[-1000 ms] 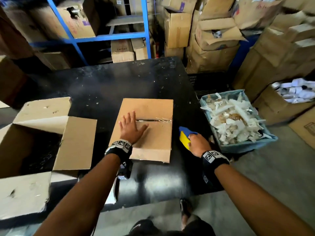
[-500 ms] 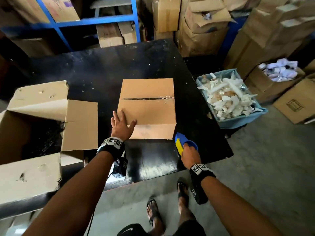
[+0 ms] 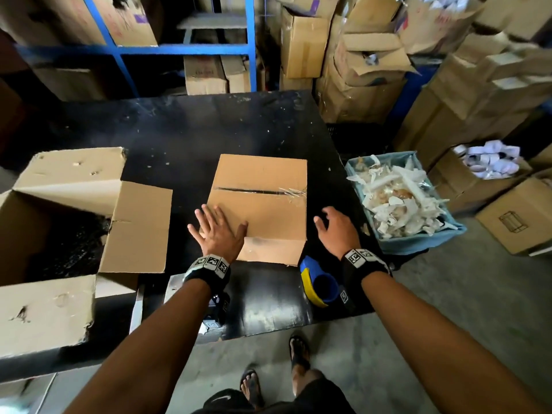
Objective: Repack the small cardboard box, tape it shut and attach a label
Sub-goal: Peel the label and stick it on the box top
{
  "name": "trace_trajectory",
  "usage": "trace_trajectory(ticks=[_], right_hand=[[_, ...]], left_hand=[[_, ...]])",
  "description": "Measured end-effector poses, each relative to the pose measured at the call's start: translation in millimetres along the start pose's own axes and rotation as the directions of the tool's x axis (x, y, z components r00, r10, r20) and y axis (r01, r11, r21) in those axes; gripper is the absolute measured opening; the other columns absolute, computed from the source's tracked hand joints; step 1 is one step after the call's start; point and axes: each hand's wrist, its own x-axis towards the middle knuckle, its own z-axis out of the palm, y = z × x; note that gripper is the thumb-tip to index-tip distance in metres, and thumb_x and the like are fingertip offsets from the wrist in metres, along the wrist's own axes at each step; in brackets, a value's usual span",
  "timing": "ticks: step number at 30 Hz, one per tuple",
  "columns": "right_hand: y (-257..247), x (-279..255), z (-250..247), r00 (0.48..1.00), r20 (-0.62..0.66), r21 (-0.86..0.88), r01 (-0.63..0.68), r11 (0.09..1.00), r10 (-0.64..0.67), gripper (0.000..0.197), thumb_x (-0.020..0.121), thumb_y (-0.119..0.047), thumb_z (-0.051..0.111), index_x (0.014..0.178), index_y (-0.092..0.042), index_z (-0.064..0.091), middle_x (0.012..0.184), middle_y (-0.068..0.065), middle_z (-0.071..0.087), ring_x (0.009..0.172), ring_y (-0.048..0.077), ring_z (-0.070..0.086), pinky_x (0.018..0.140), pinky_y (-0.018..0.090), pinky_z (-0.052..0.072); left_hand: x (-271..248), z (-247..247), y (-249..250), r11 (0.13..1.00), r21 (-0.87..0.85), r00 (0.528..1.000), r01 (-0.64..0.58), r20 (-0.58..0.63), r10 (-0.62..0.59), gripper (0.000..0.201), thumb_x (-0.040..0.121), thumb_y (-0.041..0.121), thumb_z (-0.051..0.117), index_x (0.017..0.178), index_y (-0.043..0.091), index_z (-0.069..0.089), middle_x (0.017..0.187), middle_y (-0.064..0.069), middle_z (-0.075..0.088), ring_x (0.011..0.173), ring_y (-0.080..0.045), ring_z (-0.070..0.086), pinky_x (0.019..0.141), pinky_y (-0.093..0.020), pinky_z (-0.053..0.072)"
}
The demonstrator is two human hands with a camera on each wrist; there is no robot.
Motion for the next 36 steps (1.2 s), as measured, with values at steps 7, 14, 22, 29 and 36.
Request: trace_trajectory(ticks=[7, 14, 22, 29, 36], right_hand=[[-50.9, 132.7, -6.4, 0.931, 0.223, -0.081, 0.313, 0.946, -0.289, 0.065, 0.095, -0.040, 0.063, 0.151, -0.017, 0.039, 0.151, 0.010, 0.044, 0.138, 0.033, 0.043, 0.109, 0.047, 0.043], [-63.6, 218.4, 9.4, 0.854, 0.446, -0.151, 0.364, 0.919, -0.266, 0.074, 0.092, -0.056, 0.061, 0.157, -0.038, 0.030, 0.168, 0.000, 0.022, 0.154, 0.023, 0.024, 0.120, 0.050, 0.030], [-65.0, 226.5, 21.6, 0.874, 0.431, -0.134, 0.307, 0.942, -0.224, 0.071, 0.088, -0.069, 0.055, 0.152, -0.043, 0.037, 0.143, 0.009, 0.051, 0.130, 0.034, 0.052, 0.104, 0.049, 0.049], [-64.4, 185.2, 34.7, 0.941, 0.327, -0.095, 0.128, 0.987, -0.091, 0.061, 0.096, -0.055, 0.051, 0.153, -0.036, 0.040, 0.136, 0.016, 0.061, 0.124, 0.040, 0.057, 0.103, 0.045, 0.050], [-56.6, 92.0, 45.3, 0.978, 0.185, -0.118, -0.078, 0.990, 0.100, 0.065, 0.100, -0.057, 0.043, 0.158, -0.030, 0.030, 0.131, 0.024, 0.057, 0.122, 0.044, 0.055, 0.102, 0.049, 0.049]], left_hand=[[-12.3, 15.1, 39.7, 0.996, -0.024, 0.996, 0.087, -0.011, -0.087, 0.083, 0.097, 0.061, 0.016, 0.158, 0.005, 0.006, 0.165, -0.021, -0.002, 0.152, -0.038, -0.009, 0.119, -0.062, -0.006], [-26.0, 28.7, 80.9, 0.983, -0.087, 0.987, 0.161, 0.044, -0.158, 0.111, 0.080, 0.090, 0.012, 0.156, 0.012, -0.013, 0.160, -0.015, -0.027, 0.147, -0.035, -0.028, 0.112, -0.065, -0.020], [20.0, 2.8, 29.4, 1.000, -0.007, 0.996, 0.012, 0.090, -0.011, 0.126, 0.069, 0.098, 0.024, 0.157, 0.016, -0.013, 0.163, -0.011, -0.026, 0.147, -0.033, -0.030, 0.116, -0.065, -0.012], [73.5, -33.7, -36.7, 0.996, -0.041, 0.990, 0.081, 0.122, -0.075, 0.097, 0.089, 0.076, 0.035, 0.158, 0.017, 0.001, 0.166, -0.013, -0.008, 0.153, -0.035, -0.005, 0.116, -0.064, -0.005], [77.8, -30.2, -50.4, 0.958, -0.282, 0.987, -0.045, 0.136, 0.086, 0.072, 0.103, 0.049, 0.037, 0.159, 0.018, 0.004, 0.166, -0.013, 0.006, 0.136, -0.041, 0.044, 0.105, -0.048, 0.042]])
